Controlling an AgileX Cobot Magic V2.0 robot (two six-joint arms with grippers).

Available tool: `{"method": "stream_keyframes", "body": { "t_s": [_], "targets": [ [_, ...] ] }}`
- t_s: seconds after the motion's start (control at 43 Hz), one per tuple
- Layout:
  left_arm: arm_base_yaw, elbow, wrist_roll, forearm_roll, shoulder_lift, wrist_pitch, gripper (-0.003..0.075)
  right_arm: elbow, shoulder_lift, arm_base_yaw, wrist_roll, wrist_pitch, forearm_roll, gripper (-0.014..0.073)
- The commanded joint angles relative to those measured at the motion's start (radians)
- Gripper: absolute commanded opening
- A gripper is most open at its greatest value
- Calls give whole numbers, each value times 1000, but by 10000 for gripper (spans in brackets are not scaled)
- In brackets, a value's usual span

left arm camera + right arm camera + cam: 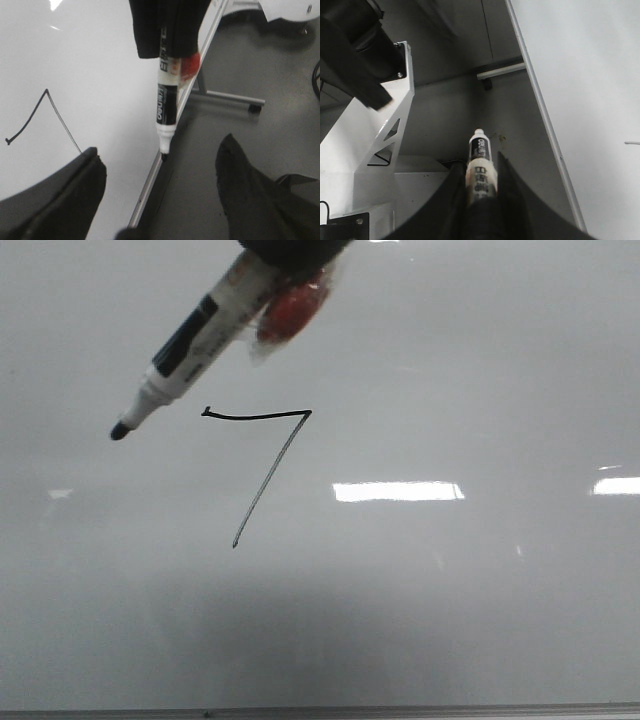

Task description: Write number 7 on whiteboard

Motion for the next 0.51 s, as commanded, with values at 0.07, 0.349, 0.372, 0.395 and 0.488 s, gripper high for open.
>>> {"method": "stream_keyframes", "body": {
  "t_s": [0.07, 0.349, 0.372, 0.395, 0.488],
  "targets": [
    [0, -101, 13, -13, 128, -51, 432, -27, -30, 51, -11, -45, 40, -58],
    [0, -120, 115, -122, 191, -32, 324, -27, -30, 62, -11, -104, 42, -58],
    [0, -120, 127, -127, 191, -34, 324, -27, -30, 62, -11, -106, 44, -58],
    [0, -120, 131, -127, 191, -34, 324, -27, -30, 62, -11, -108, 44, -58],
    [0, -120, 136, -122, 191, -34, 324, -27, -30, 62, -11, -107, 47, -58]
  ]
}}
